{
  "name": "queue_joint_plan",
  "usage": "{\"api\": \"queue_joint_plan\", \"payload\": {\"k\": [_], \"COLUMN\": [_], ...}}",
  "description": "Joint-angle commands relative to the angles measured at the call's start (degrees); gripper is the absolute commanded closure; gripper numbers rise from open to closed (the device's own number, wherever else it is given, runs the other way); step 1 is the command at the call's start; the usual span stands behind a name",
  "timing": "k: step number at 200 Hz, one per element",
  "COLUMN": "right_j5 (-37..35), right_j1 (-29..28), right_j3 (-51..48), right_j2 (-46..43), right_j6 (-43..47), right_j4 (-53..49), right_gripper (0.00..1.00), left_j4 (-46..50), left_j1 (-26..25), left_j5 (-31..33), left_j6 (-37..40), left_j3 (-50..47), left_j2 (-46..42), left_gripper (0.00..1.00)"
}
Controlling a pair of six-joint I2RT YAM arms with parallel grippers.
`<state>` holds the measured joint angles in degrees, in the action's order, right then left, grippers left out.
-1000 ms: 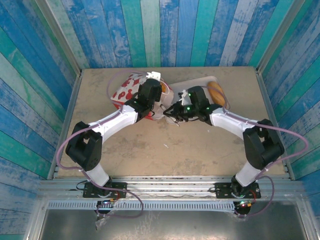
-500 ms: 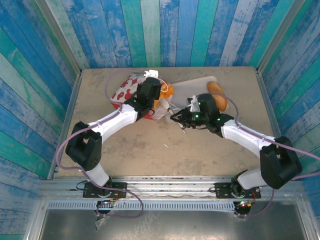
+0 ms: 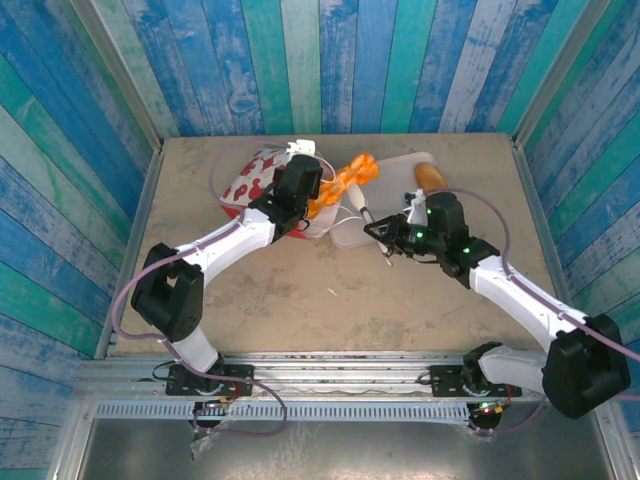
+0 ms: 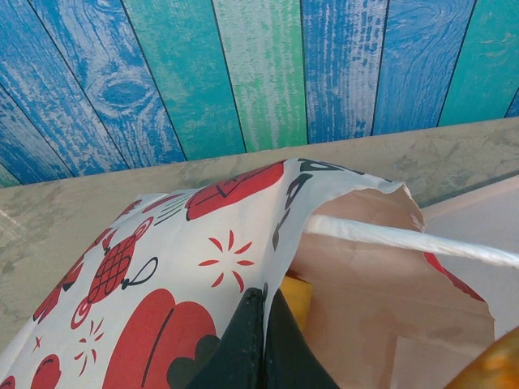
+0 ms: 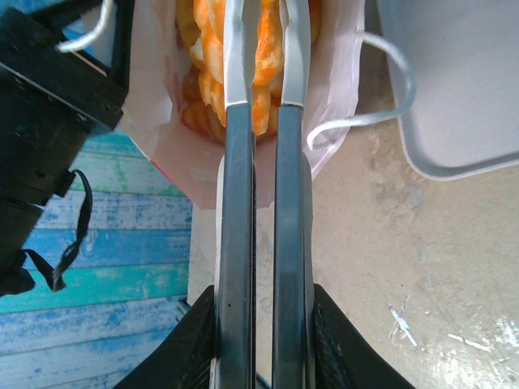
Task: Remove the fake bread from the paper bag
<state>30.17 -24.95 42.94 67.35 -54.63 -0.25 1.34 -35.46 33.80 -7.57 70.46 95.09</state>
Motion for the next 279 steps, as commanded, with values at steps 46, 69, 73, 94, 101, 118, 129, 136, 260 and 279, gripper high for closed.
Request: {"api": "queue_joint_plan", "payload": {"k": [46, 69, 73, 94, 101, 118, 129, 136, 260, 279], "right_j5": [0.2, -1.0, -1.1, -0.5, -0.3, -0.1, -0.1, 0.2, 0.6, 0.2], "right_j1": [9.4, 13.1, 13.8, 17.0, 17.9, 19.1, 19.3, 19.3, 10.5, 8.8], "right_j3": [-0.5, -1.2, -1.4, -1.8, -1.9, -2.1, -2.0, -2.1, 1.3, 3.1], "right_j2": [-11.6, -15.3, -15.9, -17.2, -17.1, -16.1, -14.6, -13.5, 10.2, 14.1], "right_j6": [1.9, 2.1, 2.1, 2.2, 2.2, 2.2, 2.2, 2.2, -4.7, -6.3], "right_j4": [-8.6, -11.4, -11.5, -12.5, -12.7, -12.7, -12.4, -12.0, 7.4, 10.0], "right_gripper": [0.99, 0.99, 0.99, 0.99, 0.99, 0.99, 0.99, 0.99, 0.99, 0.99], "left_j4": [-0.1, -0.2, -0.2, -0.1, -0.2, -0.6, -1.0, -1.3, -10.8, -11.3], "left_j1": [0.8, 0.9, 1.0, 1.0, 1.1, 1.2, 1.5, 1.9, 6.0, 6.1], "left_j5": [1.6, 1.4, 1.4, 1.3, 1.3, 1.7, 1.6, 1.4, -2.4, -2.2], "left_j6": [-1.5, -1.4, -1.2, -0.7, -0.5, -0.1, 0.0, -0.1, 8.8, 9.4], "left_j3": [1.3, 1.4, 1.3, 1.1, 0.8, 0.1, -0.6, -1.0, -11.5, -12.2], "left_j2": [0.4, 0.6, 0.6, 0.2, 0.0, -0.9, -1.7, -2.1, -9.9, -10.4], "left_gripper": [1.0, 1.0, 1.0, 1.0, 1.0, 1.0, 1.0, 1.0, 1.0, 1.0]}}
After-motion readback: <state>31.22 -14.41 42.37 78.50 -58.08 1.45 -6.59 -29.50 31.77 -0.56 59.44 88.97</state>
